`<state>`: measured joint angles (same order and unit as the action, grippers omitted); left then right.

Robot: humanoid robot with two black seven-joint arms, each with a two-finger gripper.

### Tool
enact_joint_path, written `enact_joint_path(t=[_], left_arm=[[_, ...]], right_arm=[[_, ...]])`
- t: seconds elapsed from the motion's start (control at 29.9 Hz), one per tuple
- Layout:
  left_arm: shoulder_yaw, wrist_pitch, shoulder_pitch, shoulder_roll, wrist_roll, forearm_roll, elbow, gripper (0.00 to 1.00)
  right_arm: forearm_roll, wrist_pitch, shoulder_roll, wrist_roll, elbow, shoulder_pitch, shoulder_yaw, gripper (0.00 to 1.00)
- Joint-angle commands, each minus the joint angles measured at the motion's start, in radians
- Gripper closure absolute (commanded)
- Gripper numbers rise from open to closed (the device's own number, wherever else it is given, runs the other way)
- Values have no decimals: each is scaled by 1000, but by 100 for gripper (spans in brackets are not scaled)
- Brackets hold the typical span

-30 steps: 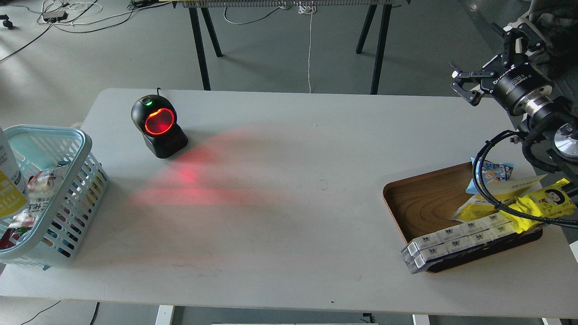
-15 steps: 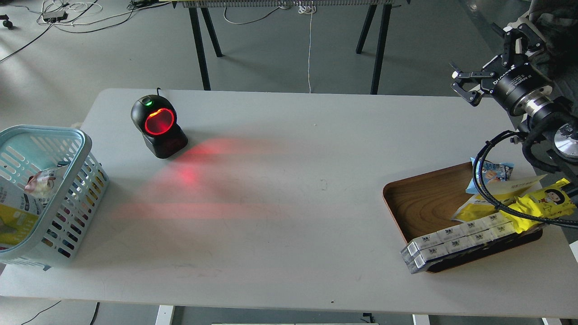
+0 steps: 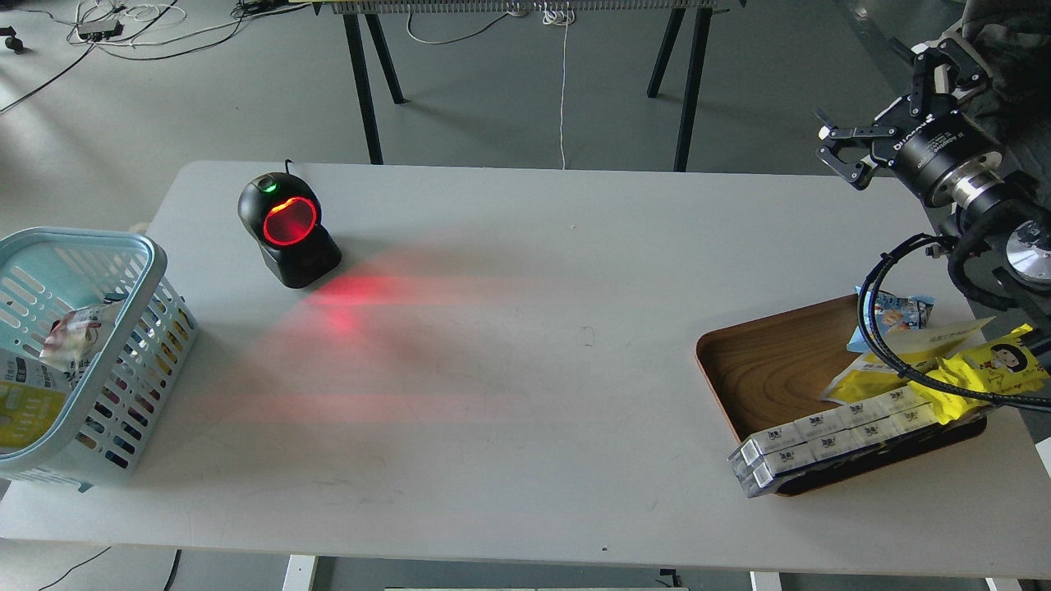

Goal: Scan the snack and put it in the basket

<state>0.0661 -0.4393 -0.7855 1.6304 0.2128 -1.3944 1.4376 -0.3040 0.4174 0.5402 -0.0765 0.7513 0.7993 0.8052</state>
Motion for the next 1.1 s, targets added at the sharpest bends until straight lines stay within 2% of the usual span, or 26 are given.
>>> enact_joint_path(t=[0.0,0.17,0.33,0.5,0.6,0.74,0.9,1.0,1.07], left_arm=[[165,62,2,-58,-7,96,1,3],[383,169,-20,-245,-21,322,-17,3],[509,238,-93,-531,-98,471,-65,3],[622,246,-103,-846,-133,629,-215,3],[682,325,-104,-987,-136,725,-313,3],[757,477,-101,-1109,-139,929,-428,3],[770,596,-119,-1230,-156,1159,-614,3],[770,674,-120,-1256,-181,1252,-648,1],[770,711,-116,-1262,-182,1299,-684,1]], right_arm=[[0,-2,1,-2,2,12,0,1],[0,-2,1,0,2,20,0,1],[0,-3,0,0,2,18,-1,1],[0,-26,0,0,2,17,-6,1],[2,-26,3,0,3,14,-6,1],[8,-26,12,0,23,12,-6,1],[28,-38,24,0,78,3,-4,1],[28,-58,78,0,140,-31,-3,1],[28,-62,104,1,170,-66,2,1]])
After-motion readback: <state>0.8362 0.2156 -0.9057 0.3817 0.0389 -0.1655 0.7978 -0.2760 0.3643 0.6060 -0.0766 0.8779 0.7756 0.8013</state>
